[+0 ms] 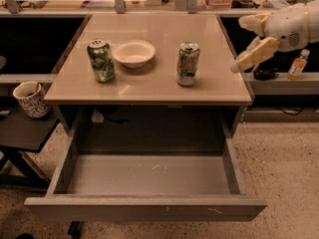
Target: Place 7up can into top drawer
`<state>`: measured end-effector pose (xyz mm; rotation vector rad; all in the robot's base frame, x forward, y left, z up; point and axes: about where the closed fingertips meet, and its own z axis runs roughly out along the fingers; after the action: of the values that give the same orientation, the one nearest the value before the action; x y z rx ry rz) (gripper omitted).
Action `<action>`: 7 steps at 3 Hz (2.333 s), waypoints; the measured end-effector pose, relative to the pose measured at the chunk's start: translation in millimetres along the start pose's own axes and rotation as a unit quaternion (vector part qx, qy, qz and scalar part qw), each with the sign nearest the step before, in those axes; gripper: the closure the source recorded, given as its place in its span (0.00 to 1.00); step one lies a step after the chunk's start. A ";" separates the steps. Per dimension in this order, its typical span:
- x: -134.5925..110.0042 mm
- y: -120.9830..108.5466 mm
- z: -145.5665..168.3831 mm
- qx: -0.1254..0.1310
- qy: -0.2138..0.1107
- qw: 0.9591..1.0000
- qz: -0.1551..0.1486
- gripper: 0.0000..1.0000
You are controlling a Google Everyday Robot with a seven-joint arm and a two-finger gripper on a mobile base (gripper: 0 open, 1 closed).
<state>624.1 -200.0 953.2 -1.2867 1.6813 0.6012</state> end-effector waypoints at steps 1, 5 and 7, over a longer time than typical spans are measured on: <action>1.2 -2.1 2.1 0.000 -0.004 1.000 0.002 0.00; 22.5 -26.1 98.0 -0.029 -0.015 0.999 0.036 0.00; 28.8 1.8 139.7 -0.073 -0.041 0.996 0.032 0.00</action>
Offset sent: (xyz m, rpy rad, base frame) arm 0.0124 -0.0035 -0.0137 0.0173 0.0111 -0.0436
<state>671.9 -101.2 862.1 -1.2971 1.6414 0.8180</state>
